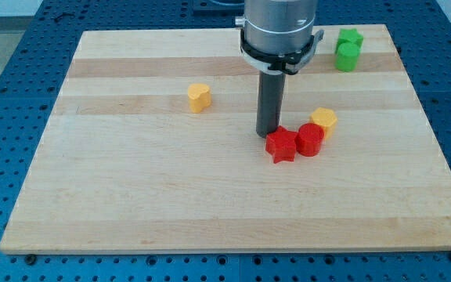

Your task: Point your arm towards the yellow heart

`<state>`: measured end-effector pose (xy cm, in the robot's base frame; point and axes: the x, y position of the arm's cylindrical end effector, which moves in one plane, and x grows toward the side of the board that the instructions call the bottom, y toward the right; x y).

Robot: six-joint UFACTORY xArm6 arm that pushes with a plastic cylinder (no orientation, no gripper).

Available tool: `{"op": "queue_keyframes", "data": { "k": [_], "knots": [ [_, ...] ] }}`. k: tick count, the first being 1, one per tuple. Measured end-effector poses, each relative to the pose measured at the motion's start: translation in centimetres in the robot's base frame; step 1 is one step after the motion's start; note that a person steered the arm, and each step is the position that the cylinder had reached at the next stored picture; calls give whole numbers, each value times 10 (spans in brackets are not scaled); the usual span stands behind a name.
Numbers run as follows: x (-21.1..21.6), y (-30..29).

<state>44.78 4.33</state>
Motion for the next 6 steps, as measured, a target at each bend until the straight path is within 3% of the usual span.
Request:
{"op": "queue_keyframes", "data": {
  "k": [1, 3, 6],
  "knots": [
    [-16, -10],
    [-92, -3],
    [-118, -96]
  ]
}}
